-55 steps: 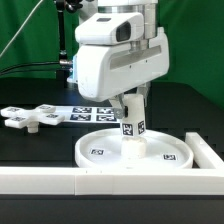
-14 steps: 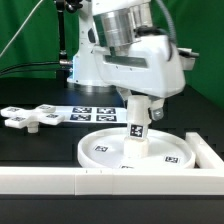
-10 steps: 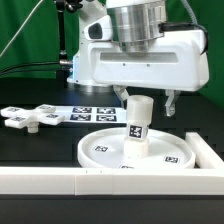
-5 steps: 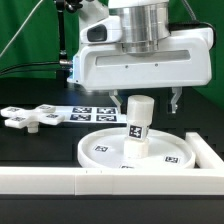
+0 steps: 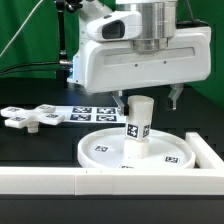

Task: Assemble round table

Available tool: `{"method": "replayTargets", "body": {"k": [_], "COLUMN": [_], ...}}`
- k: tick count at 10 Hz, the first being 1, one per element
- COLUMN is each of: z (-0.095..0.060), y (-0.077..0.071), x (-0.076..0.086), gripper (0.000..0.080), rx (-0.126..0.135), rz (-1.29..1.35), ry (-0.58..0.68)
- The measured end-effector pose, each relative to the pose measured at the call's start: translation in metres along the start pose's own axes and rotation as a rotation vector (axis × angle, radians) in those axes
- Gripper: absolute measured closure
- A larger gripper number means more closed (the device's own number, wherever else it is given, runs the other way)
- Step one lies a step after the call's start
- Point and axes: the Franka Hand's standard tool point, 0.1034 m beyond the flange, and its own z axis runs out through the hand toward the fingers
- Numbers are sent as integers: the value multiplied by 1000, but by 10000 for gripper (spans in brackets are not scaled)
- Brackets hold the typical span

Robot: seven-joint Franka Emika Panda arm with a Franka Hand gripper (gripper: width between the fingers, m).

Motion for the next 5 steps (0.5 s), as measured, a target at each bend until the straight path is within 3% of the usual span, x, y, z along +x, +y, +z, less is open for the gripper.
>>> {"method": "replayTargets", "body": {"k": [5], "z": [-1], "y": [1], "x": [1], "gripper": [151], "rx": [-24], "rz": [-426], "ry": [-12]}}
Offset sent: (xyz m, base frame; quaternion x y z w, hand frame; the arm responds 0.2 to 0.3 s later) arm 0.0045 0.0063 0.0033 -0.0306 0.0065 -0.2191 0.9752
